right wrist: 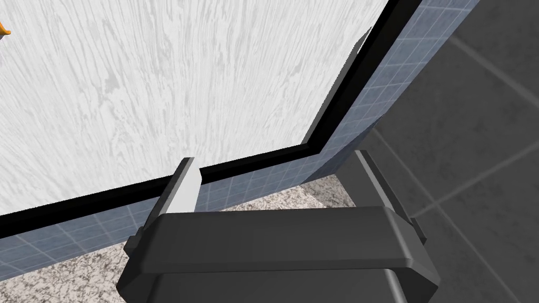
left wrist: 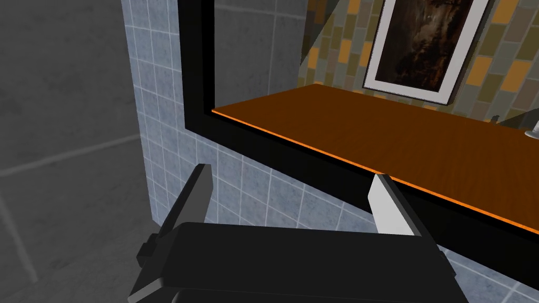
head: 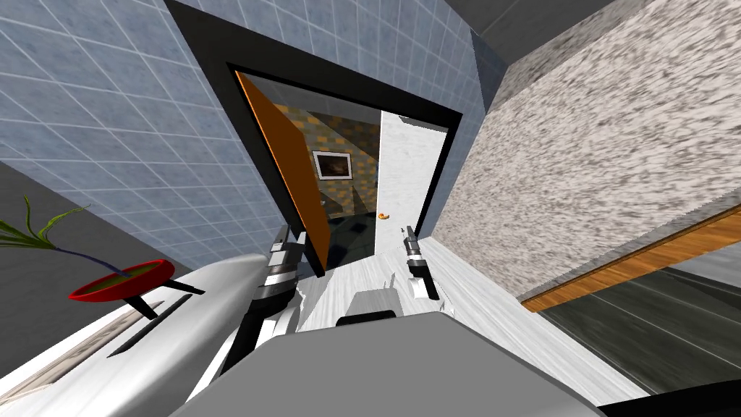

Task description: Push the door open

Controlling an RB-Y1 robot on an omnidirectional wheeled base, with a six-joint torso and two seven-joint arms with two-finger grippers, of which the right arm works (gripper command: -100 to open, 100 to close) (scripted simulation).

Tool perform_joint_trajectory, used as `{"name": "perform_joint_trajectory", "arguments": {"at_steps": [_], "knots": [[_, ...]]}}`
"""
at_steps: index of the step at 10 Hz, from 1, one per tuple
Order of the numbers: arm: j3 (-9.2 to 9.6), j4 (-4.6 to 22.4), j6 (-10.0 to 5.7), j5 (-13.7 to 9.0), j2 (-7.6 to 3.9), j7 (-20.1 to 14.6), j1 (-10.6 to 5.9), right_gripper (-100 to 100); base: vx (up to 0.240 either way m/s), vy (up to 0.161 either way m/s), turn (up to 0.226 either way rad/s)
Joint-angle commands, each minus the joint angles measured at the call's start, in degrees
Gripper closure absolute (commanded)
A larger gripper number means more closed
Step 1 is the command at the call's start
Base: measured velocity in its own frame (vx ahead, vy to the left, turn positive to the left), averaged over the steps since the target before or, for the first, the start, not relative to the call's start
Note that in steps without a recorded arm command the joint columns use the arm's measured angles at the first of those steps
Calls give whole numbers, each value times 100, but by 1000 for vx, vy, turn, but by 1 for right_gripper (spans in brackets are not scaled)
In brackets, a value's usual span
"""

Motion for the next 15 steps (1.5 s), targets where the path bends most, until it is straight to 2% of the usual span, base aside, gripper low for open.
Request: {"name": "perform_joint_trajectory", "arguments": {"at_steps": [1, 7, 15], "knots": [[18, 266, -56, -66, -16, 25, -98, -100, 80, -82, 104], [82, 1290, -274, -311, -27, 114, -495, -100, 78, -83, 93], [167, 2640, -560, -633, 23, 230, -1020, -100, 77, -91, 92]]}}
